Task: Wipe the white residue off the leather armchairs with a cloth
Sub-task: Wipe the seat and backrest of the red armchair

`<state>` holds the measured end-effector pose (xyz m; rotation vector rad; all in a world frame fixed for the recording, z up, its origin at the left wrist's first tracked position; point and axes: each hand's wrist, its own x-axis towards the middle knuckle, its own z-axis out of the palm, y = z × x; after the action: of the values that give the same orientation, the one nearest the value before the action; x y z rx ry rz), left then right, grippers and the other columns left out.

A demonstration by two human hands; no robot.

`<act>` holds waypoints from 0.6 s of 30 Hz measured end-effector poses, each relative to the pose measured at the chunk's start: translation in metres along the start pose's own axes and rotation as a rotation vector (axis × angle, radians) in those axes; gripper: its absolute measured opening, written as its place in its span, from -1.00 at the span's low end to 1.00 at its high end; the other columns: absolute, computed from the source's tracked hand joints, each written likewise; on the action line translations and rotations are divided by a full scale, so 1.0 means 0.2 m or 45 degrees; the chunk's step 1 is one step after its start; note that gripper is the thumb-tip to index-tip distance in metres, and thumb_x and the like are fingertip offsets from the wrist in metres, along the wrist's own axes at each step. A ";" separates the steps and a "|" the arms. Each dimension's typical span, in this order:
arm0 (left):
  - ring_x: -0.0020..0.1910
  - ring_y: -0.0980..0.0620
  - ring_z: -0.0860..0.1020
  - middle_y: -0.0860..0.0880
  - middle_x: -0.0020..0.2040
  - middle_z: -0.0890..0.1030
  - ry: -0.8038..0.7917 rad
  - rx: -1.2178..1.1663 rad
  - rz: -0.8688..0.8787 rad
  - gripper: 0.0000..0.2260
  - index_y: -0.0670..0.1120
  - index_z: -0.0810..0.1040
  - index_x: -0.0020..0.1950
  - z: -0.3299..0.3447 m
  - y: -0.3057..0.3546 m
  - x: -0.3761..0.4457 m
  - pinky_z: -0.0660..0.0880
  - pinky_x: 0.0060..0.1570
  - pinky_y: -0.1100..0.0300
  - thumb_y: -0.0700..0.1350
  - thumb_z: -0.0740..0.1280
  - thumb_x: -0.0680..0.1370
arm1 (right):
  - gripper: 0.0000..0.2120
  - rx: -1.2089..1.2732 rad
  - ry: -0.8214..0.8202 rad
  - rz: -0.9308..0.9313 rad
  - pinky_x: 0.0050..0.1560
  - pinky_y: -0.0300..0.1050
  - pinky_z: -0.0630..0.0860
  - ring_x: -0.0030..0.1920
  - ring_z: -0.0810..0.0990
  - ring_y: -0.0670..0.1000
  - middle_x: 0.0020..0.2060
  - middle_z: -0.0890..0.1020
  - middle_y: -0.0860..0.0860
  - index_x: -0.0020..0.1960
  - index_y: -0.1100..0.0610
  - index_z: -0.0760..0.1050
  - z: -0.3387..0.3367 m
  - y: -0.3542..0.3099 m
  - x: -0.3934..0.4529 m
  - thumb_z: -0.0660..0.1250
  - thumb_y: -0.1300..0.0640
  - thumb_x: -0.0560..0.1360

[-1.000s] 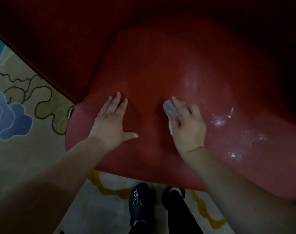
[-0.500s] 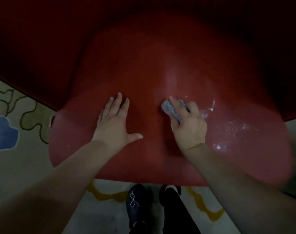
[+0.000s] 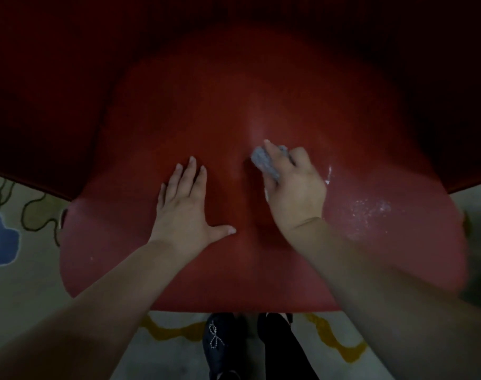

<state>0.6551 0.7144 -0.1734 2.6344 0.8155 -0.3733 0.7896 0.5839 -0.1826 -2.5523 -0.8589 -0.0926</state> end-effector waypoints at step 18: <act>0.52 0.06 -0.31 0.06 0.57 -0.26 -0.057 0.011 0.198 0.06 0.01 -0.11 0.58 0.02 0.28 0.07 -0.25 0.45 0.03 0.34 0.42 0.30 | -0.55 0.157 0.048 -0.095 -0.35 -0.18 0.48 -0.28 0.53 0.00 -0.14 0.53 0.04 0.32 0.00 0.51 -0.24 0.23 -0.01 0.43 0.11 0.44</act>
<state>0.6985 0.6755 -0.1669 2.6655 0.5910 -0.3923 0.8180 0.5294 -0.1587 -2.3972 -0.9169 -0.1072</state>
